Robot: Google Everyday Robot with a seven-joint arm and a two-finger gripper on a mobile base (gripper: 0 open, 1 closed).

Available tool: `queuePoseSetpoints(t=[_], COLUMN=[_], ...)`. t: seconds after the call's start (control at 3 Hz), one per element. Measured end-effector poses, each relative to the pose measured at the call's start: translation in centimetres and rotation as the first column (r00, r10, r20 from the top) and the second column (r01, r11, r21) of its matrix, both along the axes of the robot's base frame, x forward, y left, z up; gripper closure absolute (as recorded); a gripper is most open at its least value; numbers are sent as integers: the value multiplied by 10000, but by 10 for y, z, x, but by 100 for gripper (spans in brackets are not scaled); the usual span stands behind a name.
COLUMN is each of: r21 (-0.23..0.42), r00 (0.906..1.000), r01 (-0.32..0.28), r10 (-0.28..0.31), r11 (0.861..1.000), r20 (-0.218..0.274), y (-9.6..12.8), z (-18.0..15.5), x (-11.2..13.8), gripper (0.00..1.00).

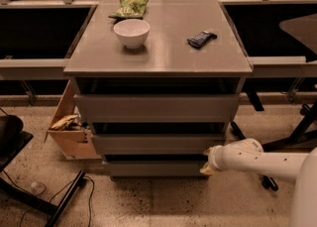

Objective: Close middle drawer

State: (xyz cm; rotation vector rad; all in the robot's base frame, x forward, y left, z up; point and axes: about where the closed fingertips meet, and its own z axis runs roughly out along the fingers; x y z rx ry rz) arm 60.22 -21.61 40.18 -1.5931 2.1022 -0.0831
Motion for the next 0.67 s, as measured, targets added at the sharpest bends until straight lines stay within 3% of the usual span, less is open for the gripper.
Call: queuePoseSetpoints(t=[0.33,0.67], r21=[-931,-1682], r00=[9984,9898], r01=[-384,-812], r10=[343,597], r11=[9949,9824], r20=[-454,-1292], y=[-5,-7], z=[40,93], x=[-33,-88], gripper=[73,96])
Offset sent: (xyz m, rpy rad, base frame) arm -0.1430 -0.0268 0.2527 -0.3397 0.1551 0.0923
